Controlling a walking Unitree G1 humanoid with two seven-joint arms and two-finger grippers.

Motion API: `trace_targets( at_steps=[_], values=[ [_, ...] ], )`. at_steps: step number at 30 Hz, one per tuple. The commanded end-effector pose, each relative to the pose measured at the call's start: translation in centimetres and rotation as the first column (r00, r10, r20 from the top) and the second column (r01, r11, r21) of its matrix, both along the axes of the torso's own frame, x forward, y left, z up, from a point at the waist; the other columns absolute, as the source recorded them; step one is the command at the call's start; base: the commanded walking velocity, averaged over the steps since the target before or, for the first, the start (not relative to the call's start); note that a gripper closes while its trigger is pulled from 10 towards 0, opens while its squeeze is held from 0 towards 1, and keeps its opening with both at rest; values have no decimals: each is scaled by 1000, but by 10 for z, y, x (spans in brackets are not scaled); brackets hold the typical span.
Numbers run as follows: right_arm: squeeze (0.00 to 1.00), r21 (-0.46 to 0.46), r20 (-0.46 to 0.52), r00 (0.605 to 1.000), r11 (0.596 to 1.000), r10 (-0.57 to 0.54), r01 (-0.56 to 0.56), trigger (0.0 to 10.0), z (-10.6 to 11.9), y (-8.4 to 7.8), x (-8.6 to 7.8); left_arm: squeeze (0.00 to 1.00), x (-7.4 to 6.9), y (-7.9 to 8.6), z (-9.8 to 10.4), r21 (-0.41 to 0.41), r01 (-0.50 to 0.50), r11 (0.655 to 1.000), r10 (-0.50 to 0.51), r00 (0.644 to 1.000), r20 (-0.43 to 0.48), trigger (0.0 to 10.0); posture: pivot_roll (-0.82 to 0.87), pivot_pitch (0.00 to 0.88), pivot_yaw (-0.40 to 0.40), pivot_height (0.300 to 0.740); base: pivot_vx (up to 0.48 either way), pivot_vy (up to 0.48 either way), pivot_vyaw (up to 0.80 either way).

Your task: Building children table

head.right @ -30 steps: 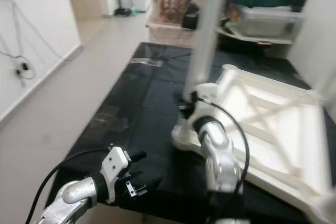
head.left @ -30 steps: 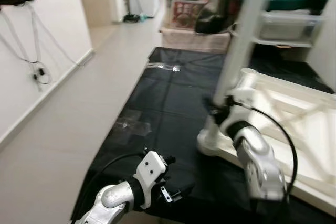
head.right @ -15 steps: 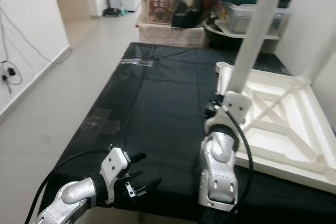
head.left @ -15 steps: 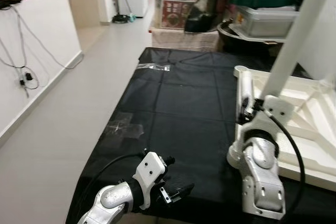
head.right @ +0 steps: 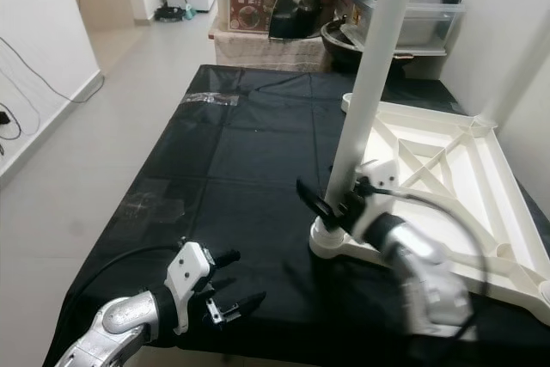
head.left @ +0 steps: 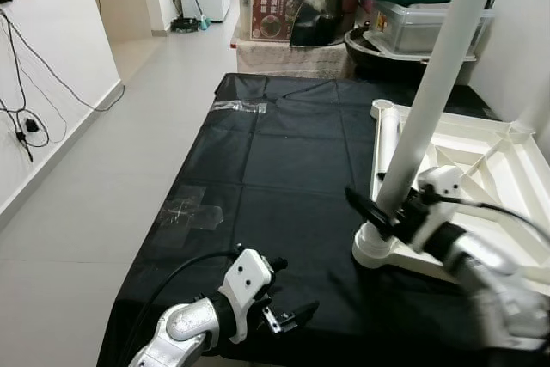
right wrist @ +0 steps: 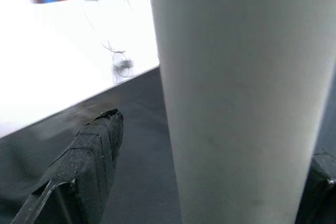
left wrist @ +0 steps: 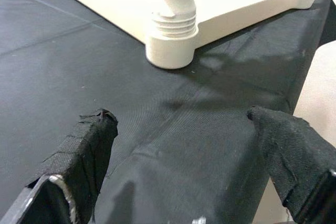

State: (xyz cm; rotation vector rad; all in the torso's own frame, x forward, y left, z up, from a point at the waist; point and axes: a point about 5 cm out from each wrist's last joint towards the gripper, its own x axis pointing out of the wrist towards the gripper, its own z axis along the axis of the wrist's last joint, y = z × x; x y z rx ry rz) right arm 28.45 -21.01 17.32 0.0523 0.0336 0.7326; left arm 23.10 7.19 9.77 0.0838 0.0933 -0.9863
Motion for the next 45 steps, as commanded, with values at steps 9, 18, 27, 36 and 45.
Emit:
trace_targets(
  at_steps=[9, 18, 27, 36, 45],
  values=[
    [0, -34, -31, 920, 920, 390, -391, 10000, 6, 42, 23, 0, 2, -3, 1, -2, 2, 1000, -2, 1000, 10, 10000, 176, 0, -56, 740, 0, 0, 0],
    [0, 61, 56, 930, 928, 364, -367, 0, 7, 58, 23, 0, 2, -1, 0, -1, 2, 1000, -2, 1000, 7, 10000, 175, 0, -42, 740, 0, 0, 0],
    [0, 65, 76, 947, 949, -313, 309, 0, -1, 36, 34, 0, 3, 1, 0, 2, 10, 1000, -10, 1000, 4, 10000, 183, 0, -32, 740, 0, 0, 0],
    [0, -46, 20, 431, 430, -902, 902, 0, -8, -5, 13, 0, 4, 1, -1, 5, 11, 1000, -11, 1000, 4, 10000, 184, 0, -37, 740, 0, 0, 0],
    [0, 17, -5, 237, 237, -971, 971, 0, -10, 18, -9, 0, 3, 0, -1, 3, 7, 1000, -7, 1000, 4, 10000, 188, 0, -44, 740, 0, 0, 0]
  ],
)
